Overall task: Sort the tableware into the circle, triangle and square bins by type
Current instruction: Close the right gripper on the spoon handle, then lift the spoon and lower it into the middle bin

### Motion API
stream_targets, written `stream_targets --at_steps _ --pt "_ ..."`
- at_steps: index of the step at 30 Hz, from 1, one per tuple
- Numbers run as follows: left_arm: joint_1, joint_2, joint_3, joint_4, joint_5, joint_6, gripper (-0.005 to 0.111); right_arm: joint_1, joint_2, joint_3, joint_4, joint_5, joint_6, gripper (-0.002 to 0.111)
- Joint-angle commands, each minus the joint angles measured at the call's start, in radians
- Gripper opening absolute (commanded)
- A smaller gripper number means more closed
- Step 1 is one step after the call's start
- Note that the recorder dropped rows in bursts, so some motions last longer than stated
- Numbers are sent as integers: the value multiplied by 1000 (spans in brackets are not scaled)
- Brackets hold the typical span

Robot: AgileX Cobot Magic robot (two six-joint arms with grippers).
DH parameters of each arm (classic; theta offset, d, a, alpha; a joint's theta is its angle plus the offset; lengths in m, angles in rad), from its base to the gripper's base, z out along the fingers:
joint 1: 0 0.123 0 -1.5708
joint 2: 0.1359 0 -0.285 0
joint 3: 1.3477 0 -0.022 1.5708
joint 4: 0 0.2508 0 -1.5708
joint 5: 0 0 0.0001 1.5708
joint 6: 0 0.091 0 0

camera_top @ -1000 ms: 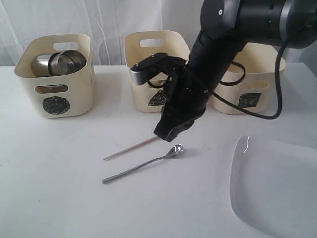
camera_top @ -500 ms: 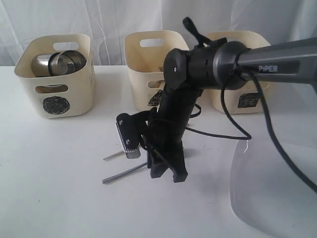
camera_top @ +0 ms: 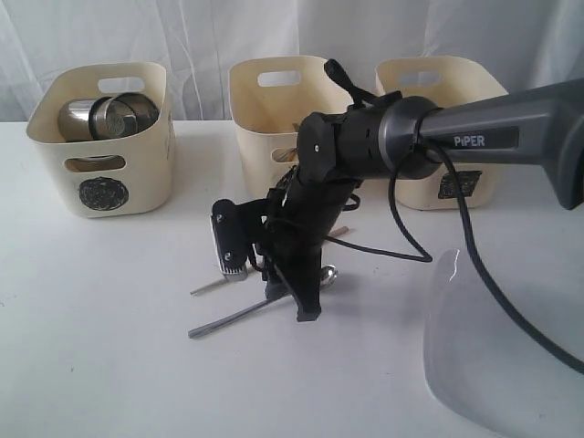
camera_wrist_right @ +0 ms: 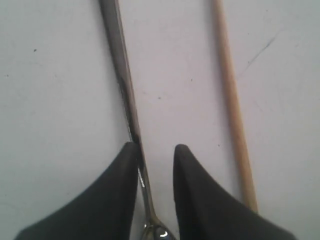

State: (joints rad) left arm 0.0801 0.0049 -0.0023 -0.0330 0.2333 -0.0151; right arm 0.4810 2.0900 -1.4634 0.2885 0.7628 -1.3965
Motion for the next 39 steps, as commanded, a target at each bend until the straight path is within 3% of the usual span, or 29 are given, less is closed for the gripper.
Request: stream_targets --at_steps 1,4,7,9,13,16,22,27,34,39 --pt "-1 -5 2 -8 0 -6 0 1 -3 1 -5 -10 17 25" --pt "-1 -5 2 -8 0 -6 0 1 -3 1 -23 28 119 28" --pt "-1 -5 2 -8 0 -6 0 1 -3 1 -37 70 129 44" --pt "-1 -5 2 -8 0 -6 0 1 -3 1 -39 45 129 48" --pt "-1 -5 2 -8 0 -6 0 1 8 1 -79 -64 172 48" --pt "-1 -5 2 -8 0 -6 0 1 25 1 -77 -25 284 47" --pt "-1 -5 2 -8 0 -6 0 1 34 1 -84 85 302 47" --pt "-1 -5 2 -8 0 -6 0 1 78 1 -88 89 302 15" --pt "-1 -5 2 -8 0 -6 0 1 101 1 -88 162 306 0" --pt "-1 -5 2 -8 0 -6 0 1 55 1 -76 239 396 0"
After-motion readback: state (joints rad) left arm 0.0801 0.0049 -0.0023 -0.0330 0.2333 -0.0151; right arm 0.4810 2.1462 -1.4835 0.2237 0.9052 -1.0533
